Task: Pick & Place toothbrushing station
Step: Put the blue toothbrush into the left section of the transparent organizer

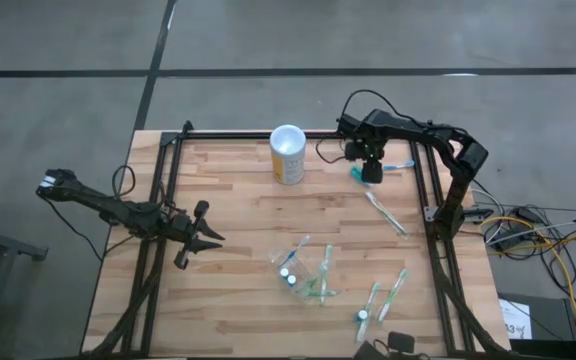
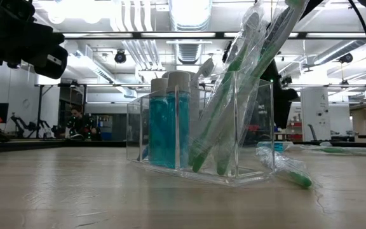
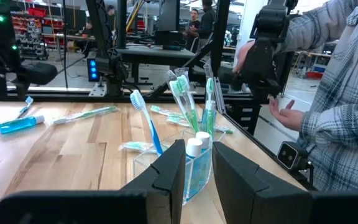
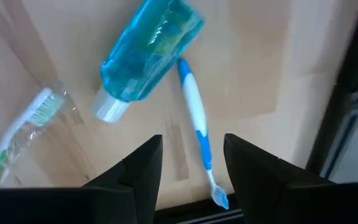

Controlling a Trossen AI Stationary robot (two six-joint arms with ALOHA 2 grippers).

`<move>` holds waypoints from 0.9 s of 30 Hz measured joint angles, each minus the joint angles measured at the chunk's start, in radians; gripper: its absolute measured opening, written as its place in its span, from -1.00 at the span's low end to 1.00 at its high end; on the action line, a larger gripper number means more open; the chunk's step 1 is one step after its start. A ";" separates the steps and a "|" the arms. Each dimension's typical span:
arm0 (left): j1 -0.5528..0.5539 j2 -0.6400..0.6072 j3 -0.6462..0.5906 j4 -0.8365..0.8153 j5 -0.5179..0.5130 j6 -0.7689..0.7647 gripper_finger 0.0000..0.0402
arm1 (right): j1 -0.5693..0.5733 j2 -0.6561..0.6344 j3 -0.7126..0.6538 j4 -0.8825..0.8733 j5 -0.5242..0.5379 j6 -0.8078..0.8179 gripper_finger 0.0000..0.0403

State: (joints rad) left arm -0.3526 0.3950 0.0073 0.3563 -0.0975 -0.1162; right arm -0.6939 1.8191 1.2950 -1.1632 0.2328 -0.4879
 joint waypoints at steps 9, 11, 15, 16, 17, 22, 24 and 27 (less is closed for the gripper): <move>0.000 0.000 0.000 0.000 0.000 0.000 -0.58 | -0.001 0.003 -0.038 0.121 -0.007 -0.096 -0.18; 0.000 0.000 0.000 0.000 0.000 0.000 -0.58 | -0.002 0.003 -0.040 0.130 -0.009 -0.100 -0.17; 0.000 0.000 0.000 0.000 0.000 0.000 -0.58 | -0.006 0.003 -0.049 0.129 -0.042 -0.114 -0.18; 0.000 0.000 0.000 0.000 0.000 0.000 -0.58 | -0.006 0.003 -0.054 0.130 -0.052 -0.115 -0.18; 0.000 0.000 0.000 0.000 0.000 0.000 -0.58 | -0.006 0.003 -0.058 0.129 -0.054 -0.115 -0.19; 0.000 0.000 0.000 0.000 0.000 0.000 -0.58 | -0.009 0.004 -0.076 0.132 -0.056 -0.117 -0.22; 0.000 0.000 0.000 0.000 0.000 0.000 -0.58 | -0.013 0.004 -0.084 0.142 -0.056 -0.118 -0.23; 0.000 0.000 0.000 0.000 0.000 0.000 -0.58 | -0.023 0.004 -0.101 0.172 -0.056 -0.117 -0.24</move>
State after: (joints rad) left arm -0.3524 0.3950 0.0072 0.3561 -0.0976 -0.1162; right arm -0.7172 1.8233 1.1944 -0.9915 0.1764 -0.6048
